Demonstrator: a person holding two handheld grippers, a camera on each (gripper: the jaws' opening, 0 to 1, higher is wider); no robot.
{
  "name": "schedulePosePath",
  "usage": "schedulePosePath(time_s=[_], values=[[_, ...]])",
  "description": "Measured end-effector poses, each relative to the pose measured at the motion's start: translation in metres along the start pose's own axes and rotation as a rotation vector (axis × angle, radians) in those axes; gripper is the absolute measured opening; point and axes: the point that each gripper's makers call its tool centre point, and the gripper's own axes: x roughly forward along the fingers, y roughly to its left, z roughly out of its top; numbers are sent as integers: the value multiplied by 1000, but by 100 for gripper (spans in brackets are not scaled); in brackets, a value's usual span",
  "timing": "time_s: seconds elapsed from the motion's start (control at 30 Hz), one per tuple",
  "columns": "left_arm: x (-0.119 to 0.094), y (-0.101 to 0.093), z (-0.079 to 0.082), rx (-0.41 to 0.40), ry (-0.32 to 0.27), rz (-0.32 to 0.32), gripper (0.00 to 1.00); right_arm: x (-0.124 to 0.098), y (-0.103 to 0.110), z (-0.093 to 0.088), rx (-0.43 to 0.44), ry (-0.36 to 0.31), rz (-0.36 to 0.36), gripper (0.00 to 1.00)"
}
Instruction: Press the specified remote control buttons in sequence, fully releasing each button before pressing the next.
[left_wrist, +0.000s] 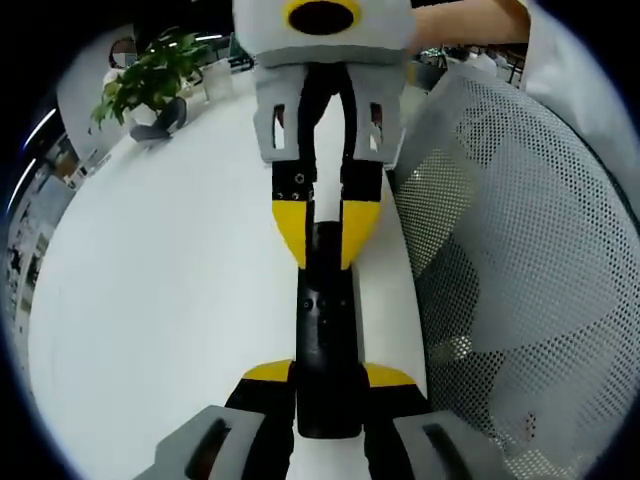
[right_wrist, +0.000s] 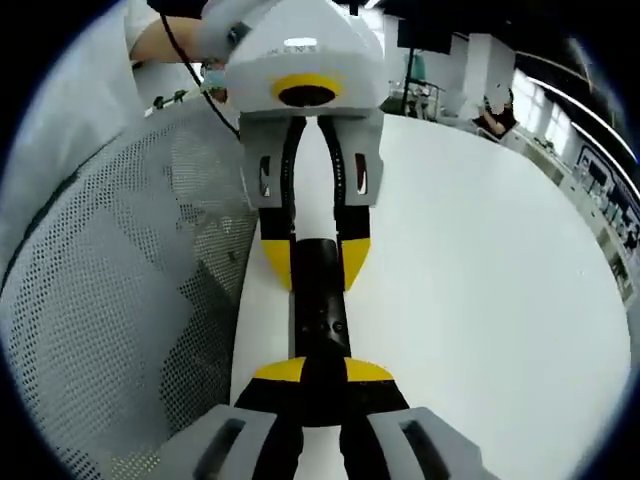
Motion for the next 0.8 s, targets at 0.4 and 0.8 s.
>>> schedulePosePath(time_s=[0.4,0.8], values=[[0,0,0,-3,-5,1,22,5,2,3,-77,150,124,8],[0,0,0,-7,-9,2,22,8,0,5,48,145,-5,6]])
